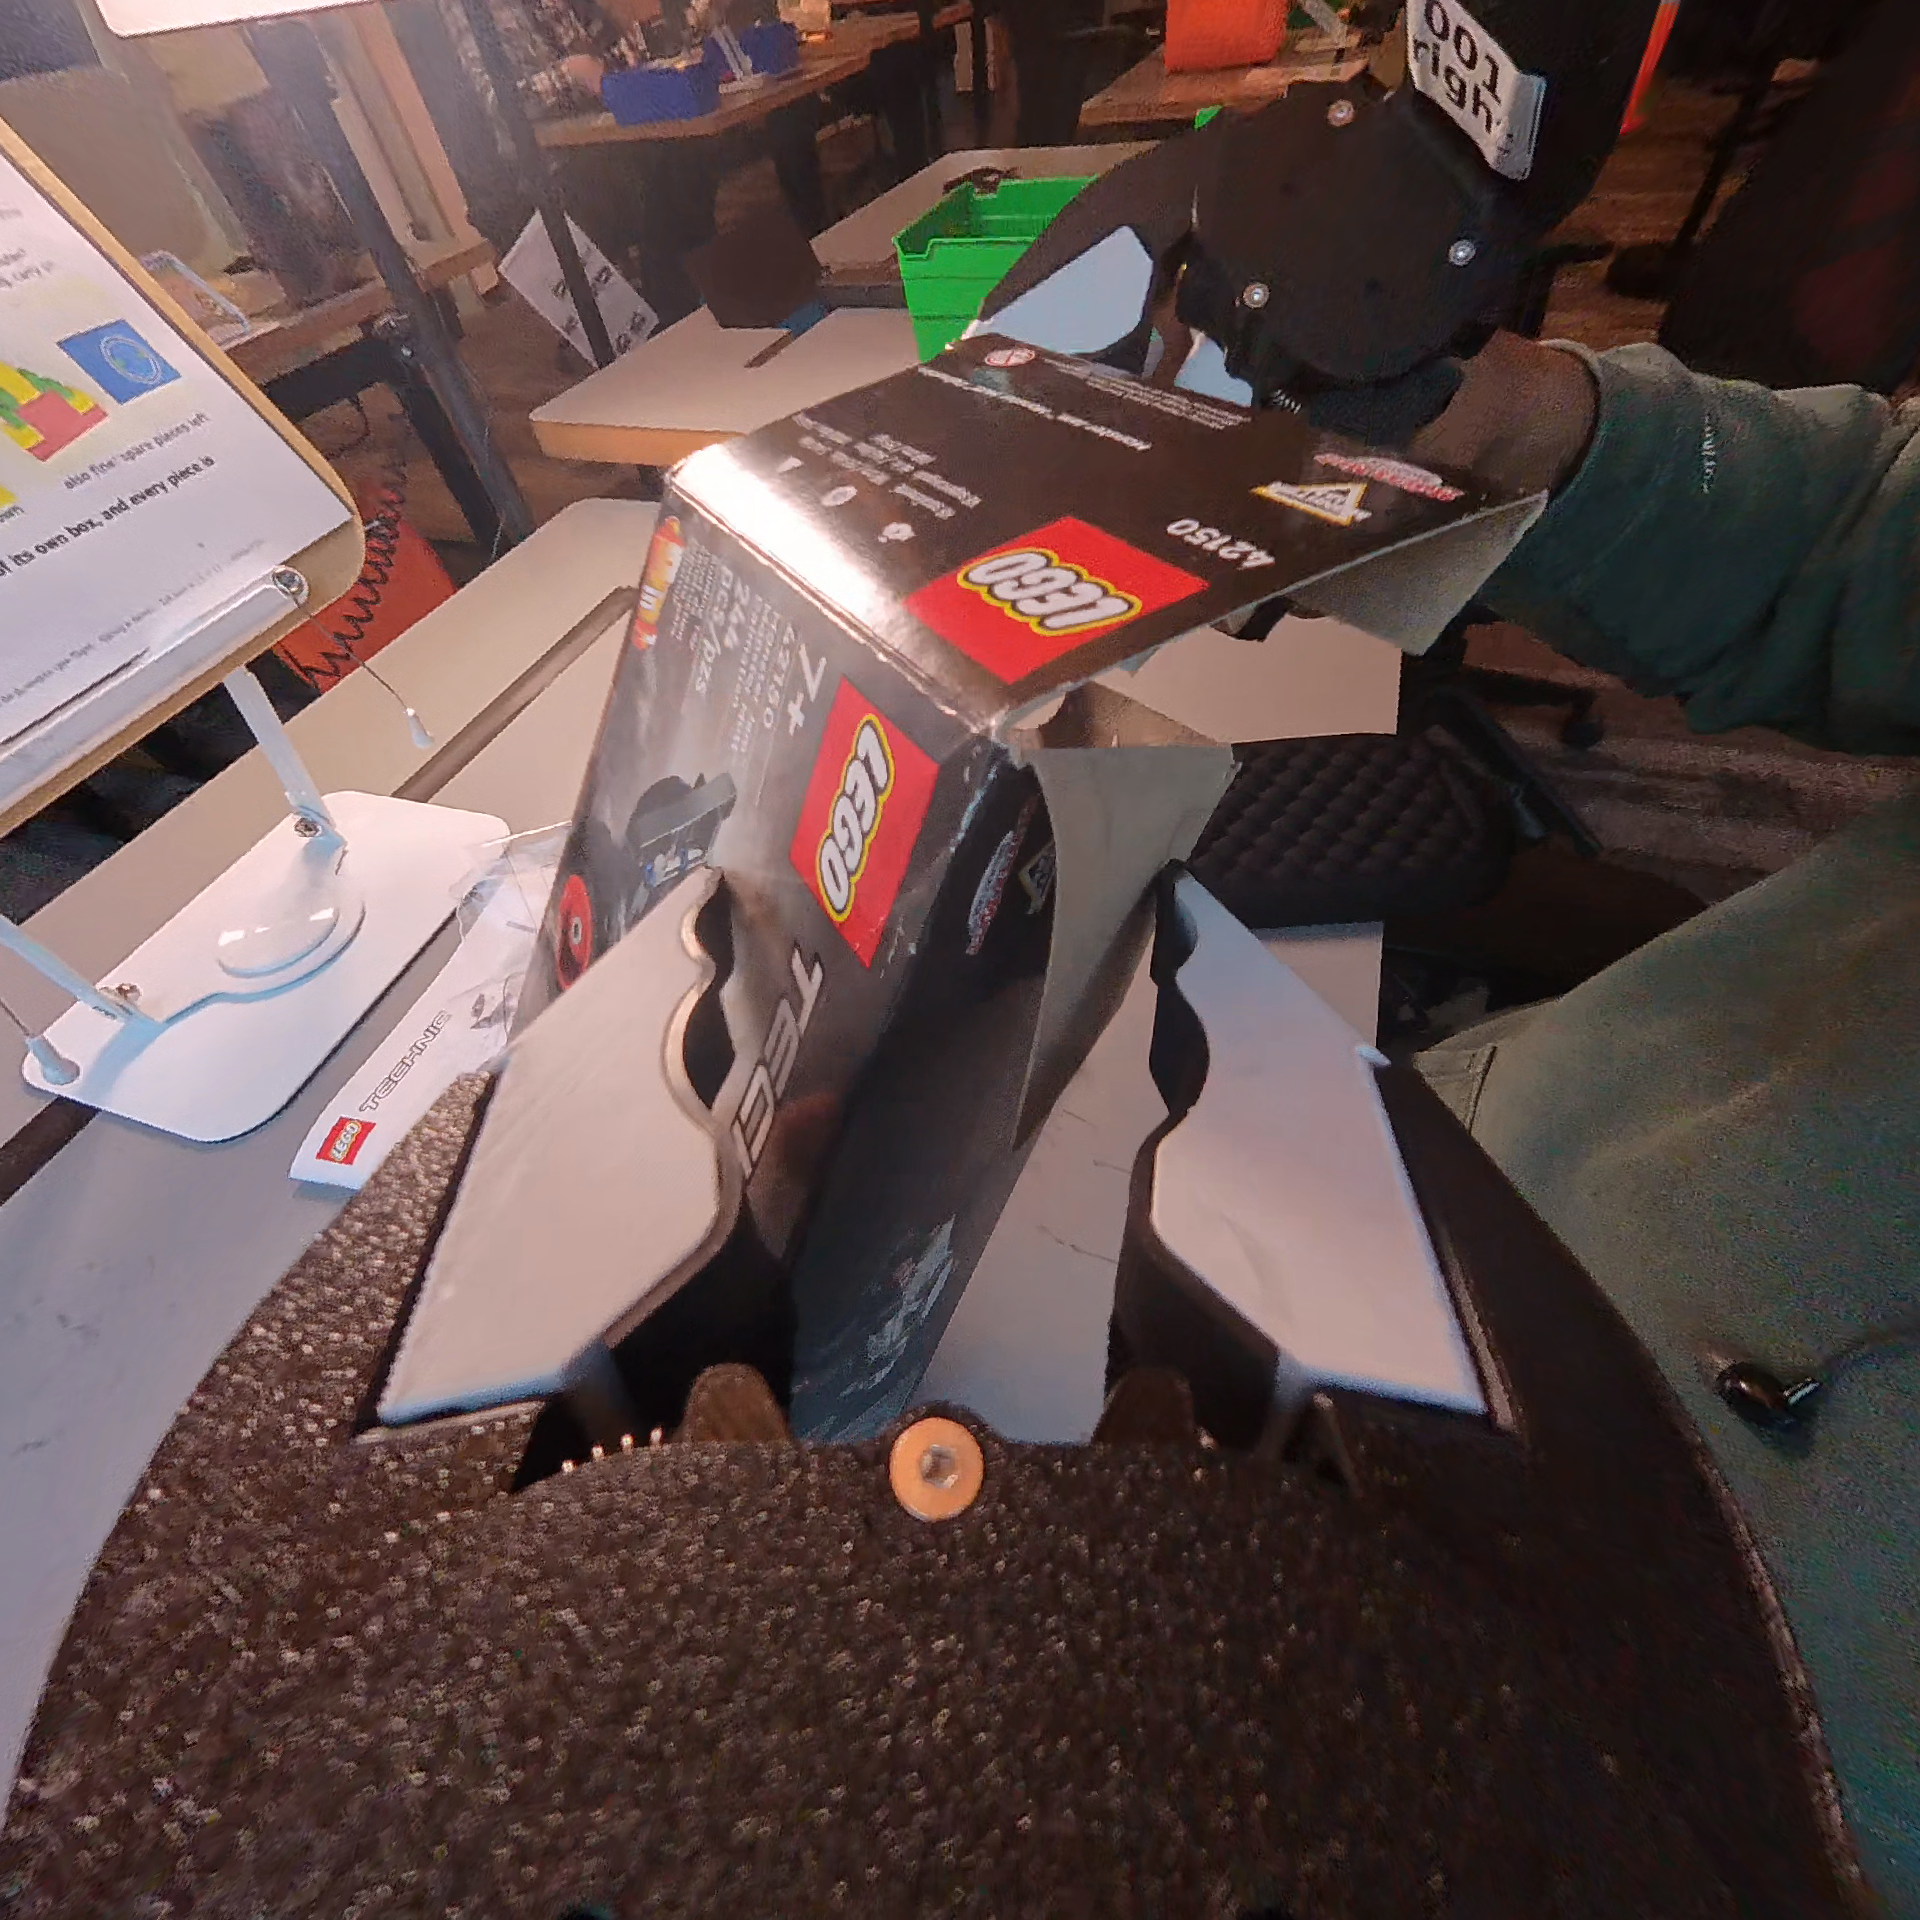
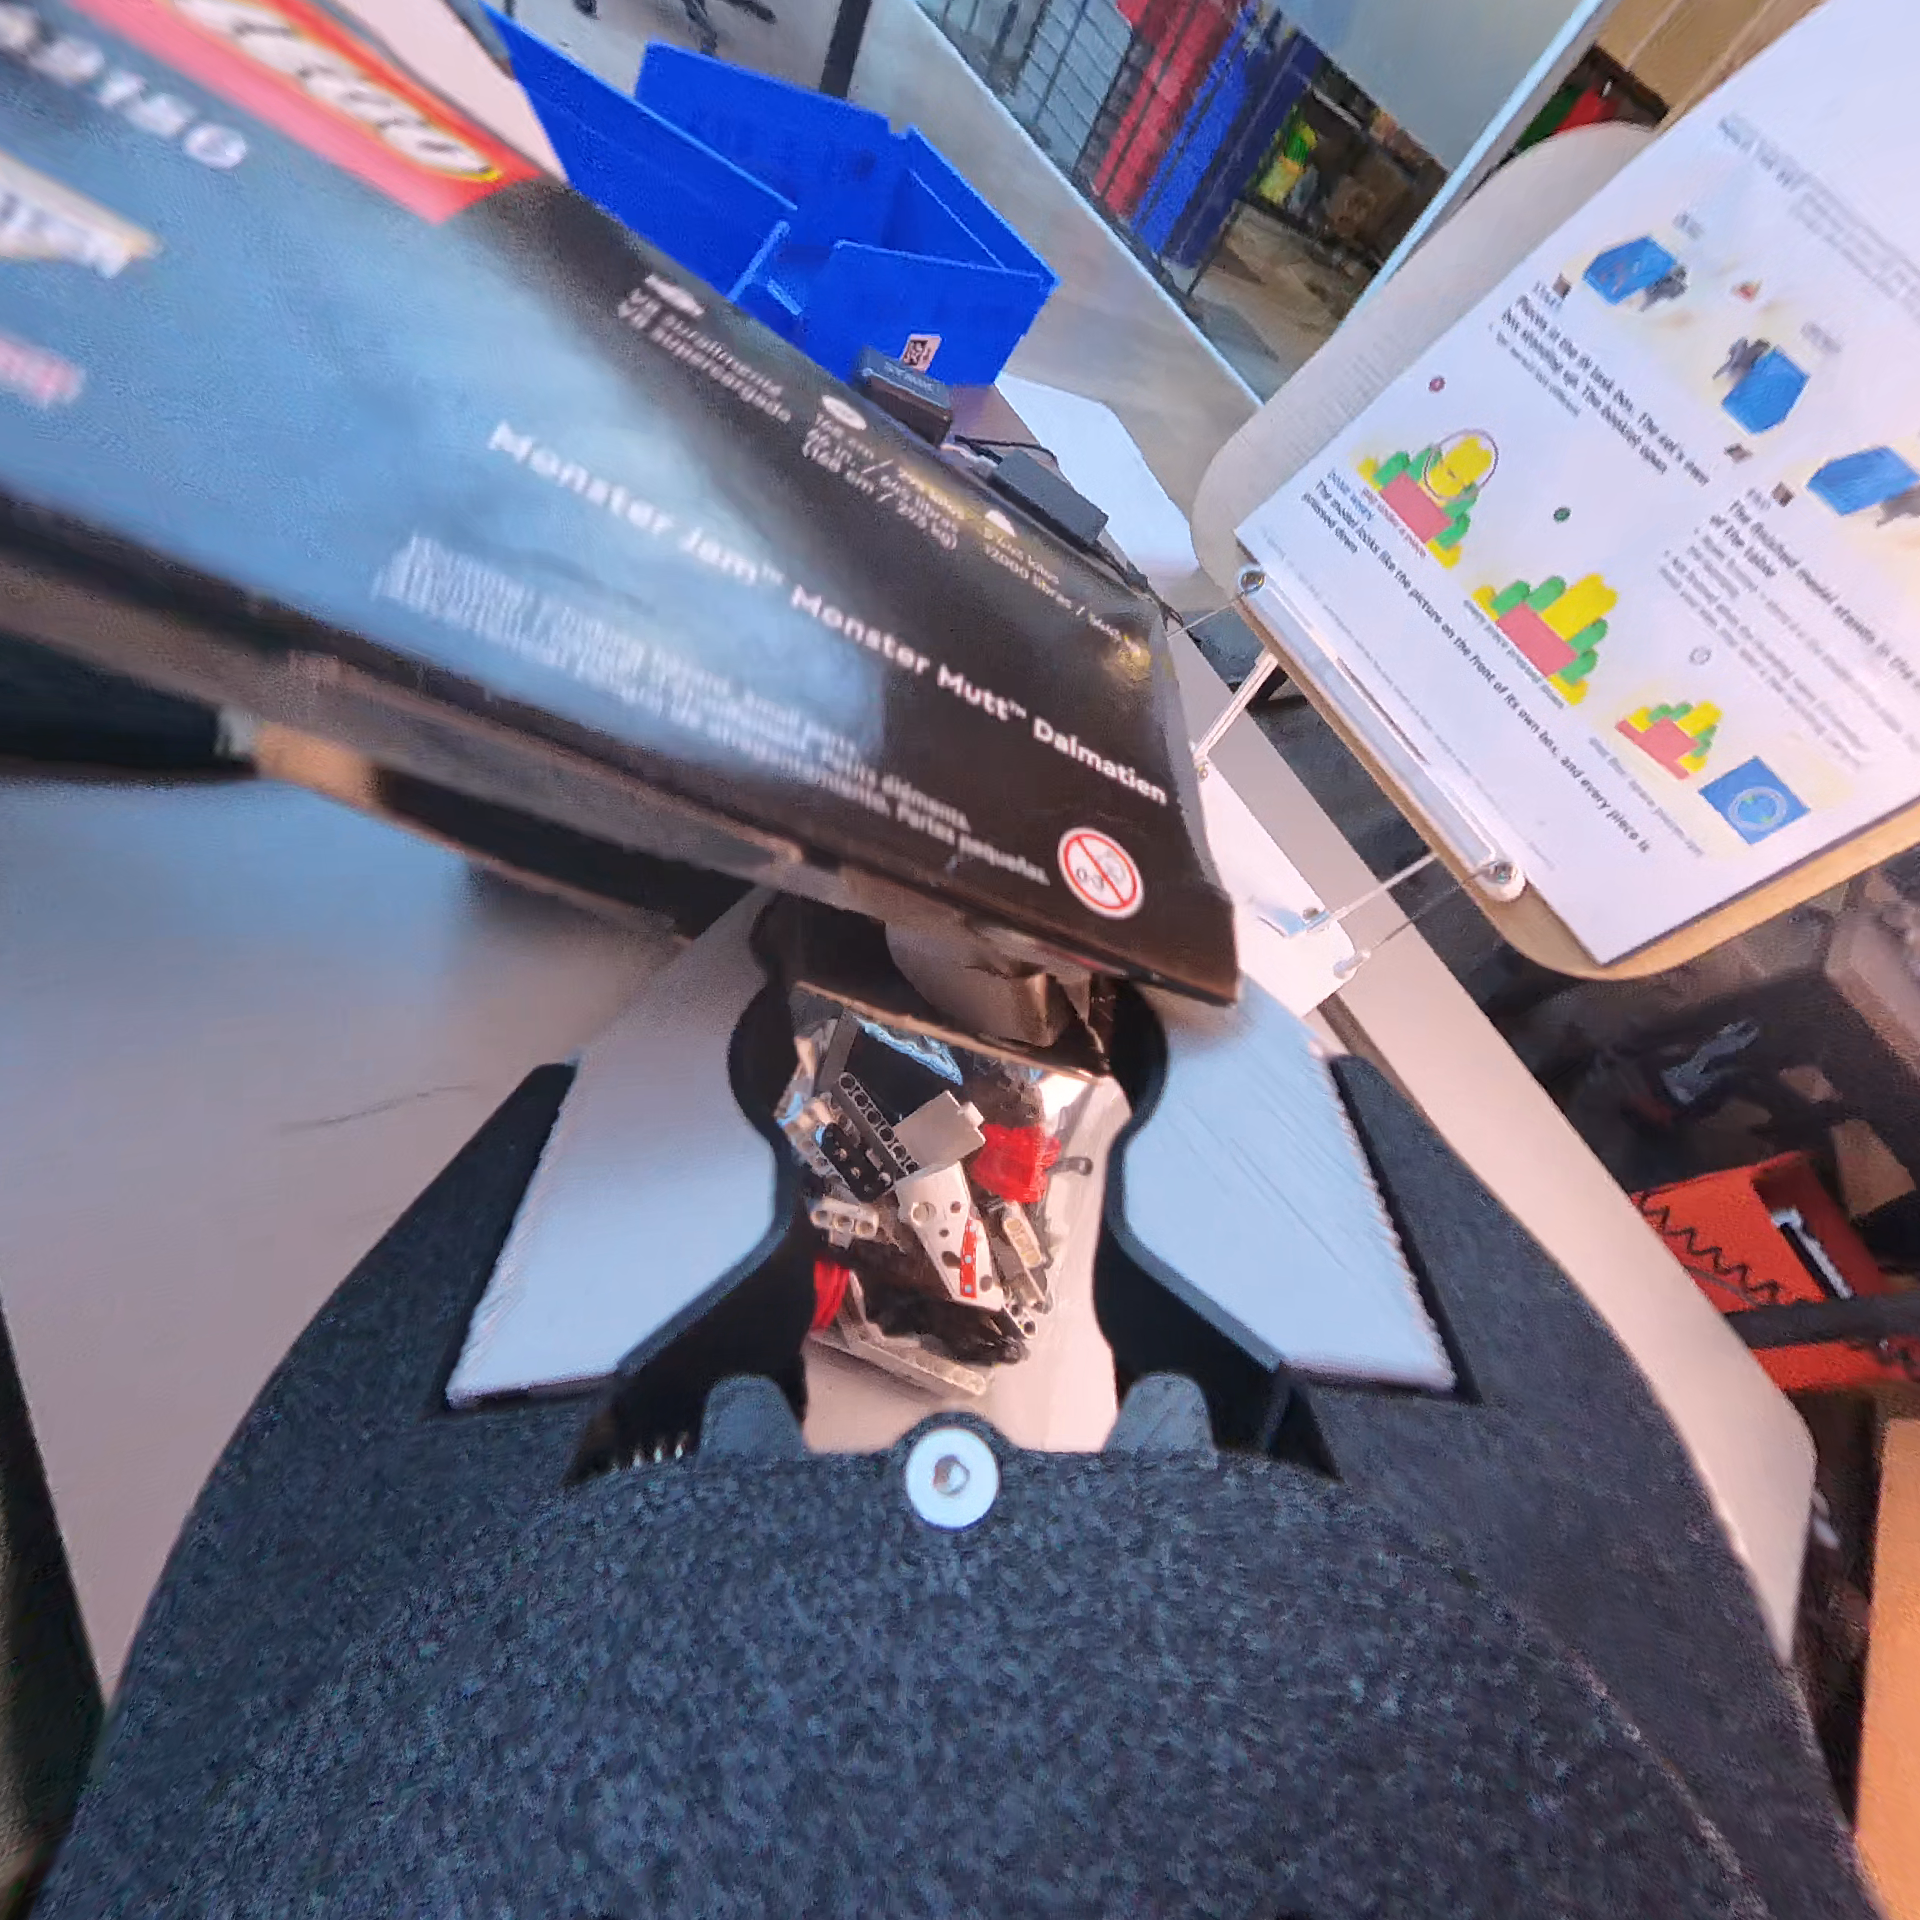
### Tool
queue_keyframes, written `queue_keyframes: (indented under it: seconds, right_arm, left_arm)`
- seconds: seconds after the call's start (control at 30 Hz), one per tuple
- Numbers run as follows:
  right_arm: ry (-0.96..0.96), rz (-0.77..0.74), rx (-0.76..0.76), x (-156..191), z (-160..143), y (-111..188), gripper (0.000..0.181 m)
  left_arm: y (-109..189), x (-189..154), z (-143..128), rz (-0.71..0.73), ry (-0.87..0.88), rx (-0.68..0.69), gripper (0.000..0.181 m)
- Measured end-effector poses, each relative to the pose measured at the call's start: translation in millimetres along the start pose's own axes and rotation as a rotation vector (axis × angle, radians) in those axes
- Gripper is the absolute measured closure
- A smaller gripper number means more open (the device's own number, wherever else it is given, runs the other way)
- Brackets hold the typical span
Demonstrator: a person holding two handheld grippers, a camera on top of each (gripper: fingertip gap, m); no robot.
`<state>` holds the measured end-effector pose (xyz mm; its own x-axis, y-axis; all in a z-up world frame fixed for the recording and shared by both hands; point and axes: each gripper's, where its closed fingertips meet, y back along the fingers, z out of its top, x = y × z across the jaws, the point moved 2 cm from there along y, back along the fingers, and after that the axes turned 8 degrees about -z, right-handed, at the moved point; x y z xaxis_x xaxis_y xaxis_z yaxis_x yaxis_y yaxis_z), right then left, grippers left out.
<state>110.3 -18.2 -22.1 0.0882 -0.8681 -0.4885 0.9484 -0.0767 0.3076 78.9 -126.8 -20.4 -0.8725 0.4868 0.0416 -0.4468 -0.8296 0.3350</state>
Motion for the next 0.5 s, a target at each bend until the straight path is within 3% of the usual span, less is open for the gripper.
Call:
queue_keyframes:
  seconds: [0.17,0.3,0.4,0.5]
  right_arm:
    - [-0.072,-0.031,0.017,-8.7,16.4,-19.6,0.09]
    - [-0.159,0.034,-0.058,-21.0,51.6,-9.1,0.101]
    - [-0.07,-0.083,-0.007,-37.0,47.1,-10.4,0.11]
    - [0.026,-0.171,0.042,-32.3,34.5,-10.8,0.108]
  left_arm:
    - [-10.2,-6.6,0.1,0.004,-0.004,0.058,0.1]
    - [-15.5,-10.4,0.7,0.009,-0.008,0.061,0.101]
    - [-12.0,-4.7,3.1,0.026,0.034,0.022,0.105]
    - [-7.9,3.3,6.4,0.054,0.096,-0.024,0.106]
